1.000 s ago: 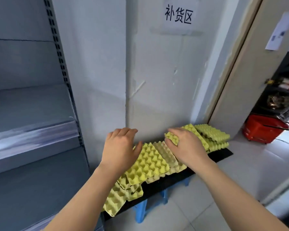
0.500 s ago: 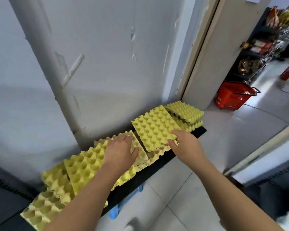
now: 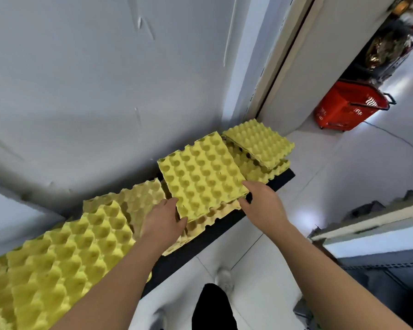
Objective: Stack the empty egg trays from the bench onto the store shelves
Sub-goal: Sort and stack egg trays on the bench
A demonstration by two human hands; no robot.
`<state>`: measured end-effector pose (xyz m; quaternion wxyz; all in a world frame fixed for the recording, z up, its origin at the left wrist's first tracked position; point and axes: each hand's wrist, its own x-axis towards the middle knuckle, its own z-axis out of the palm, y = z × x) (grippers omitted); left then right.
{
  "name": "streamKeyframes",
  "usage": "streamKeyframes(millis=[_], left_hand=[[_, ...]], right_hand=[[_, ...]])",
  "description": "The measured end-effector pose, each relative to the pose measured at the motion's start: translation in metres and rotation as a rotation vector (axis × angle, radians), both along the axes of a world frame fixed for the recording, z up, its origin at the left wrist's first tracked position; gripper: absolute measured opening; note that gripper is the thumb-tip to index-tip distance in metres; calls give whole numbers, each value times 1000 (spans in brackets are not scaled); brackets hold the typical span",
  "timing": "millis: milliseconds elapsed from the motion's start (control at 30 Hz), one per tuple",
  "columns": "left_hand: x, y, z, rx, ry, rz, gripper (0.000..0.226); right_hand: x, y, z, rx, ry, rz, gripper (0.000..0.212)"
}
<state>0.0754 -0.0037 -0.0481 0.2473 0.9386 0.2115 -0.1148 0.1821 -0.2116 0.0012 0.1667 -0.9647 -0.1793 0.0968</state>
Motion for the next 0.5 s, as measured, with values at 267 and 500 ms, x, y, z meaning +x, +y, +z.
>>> streamKeyframes(millis=[267, 500], left_hand=[[74, -25, -95, -220, 136, 335, 81], [100, -21, -163, -259, 259, 501, 103]], right_hand=[[112, -7, -97, -100, 157, 163, 64], [156, 0, -164, -180, 198, 204, 88]])
